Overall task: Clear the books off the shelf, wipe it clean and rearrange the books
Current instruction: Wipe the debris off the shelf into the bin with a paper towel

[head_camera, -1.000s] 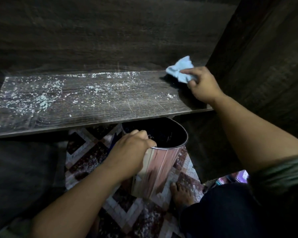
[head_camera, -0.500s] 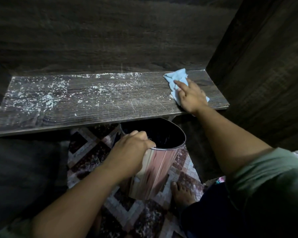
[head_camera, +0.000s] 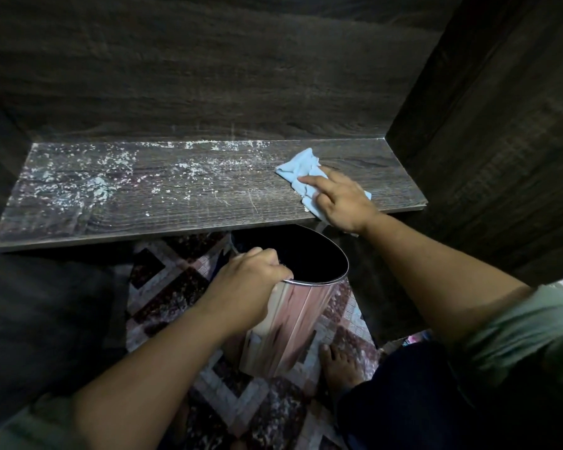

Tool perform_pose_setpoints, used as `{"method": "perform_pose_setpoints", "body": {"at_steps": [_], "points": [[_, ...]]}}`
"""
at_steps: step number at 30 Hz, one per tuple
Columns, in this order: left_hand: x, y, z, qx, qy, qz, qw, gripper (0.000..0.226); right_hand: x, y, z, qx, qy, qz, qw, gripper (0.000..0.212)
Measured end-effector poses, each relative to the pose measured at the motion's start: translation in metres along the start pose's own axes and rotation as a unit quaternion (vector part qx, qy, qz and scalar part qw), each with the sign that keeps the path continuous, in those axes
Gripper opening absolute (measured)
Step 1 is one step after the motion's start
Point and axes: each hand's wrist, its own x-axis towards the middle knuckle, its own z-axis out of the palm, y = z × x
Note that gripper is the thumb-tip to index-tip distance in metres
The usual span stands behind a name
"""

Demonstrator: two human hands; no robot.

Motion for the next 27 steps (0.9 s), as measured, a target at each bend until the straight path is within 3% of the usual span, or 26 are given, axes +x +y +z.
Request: {"method": "perform_pose_setpoints", "body": {"at_steps": [9, 15, 18, 22, 25, 27], "points": [[0.005, 0.0, -0.004, -0.009, 0.01, 0.003, 1.0, 0.044, -0.025, -0.025, -0.007, 0.057, -0.043, 0.009, 0.997, 0.048], [0.008, 0.002, -0.008, -0.025, -0.029, -0.012, 0.999, 0.04, -0.047, -0.044, -0.017, 0.098, -0.078, -0.006, 0.992, 0.044], [0.007, 0.001, -0.007, -0.026, -0.027, -0.012, 0.999, 0.042, -0.063, -0.052, -0.033, 0.169, -0.107, 0.048, 0.979, 0.038], [0.004, 0.0, -0.006, -0.023, -0.013, -0.003, 1.0, 0.041, -0.075, -0.05, -0.054, 0.298, 0.026, 0.127, 0.946, 0.039], [0.003, -0.004, -0.001, -0.016, 0.0, 0.002, 1.0, 0.045, -0.069, -0.041, -0.062, 0.251, 0.179, 0.107, 0.945, 0.039], [0.005, -0.005, 0.002, -0.011, 0.0, 0.004, 1.0, 0.047, -0.068, -0.04, -0.054, 0.196, 0.216, 0.069, 0.954, 0.041]]}}
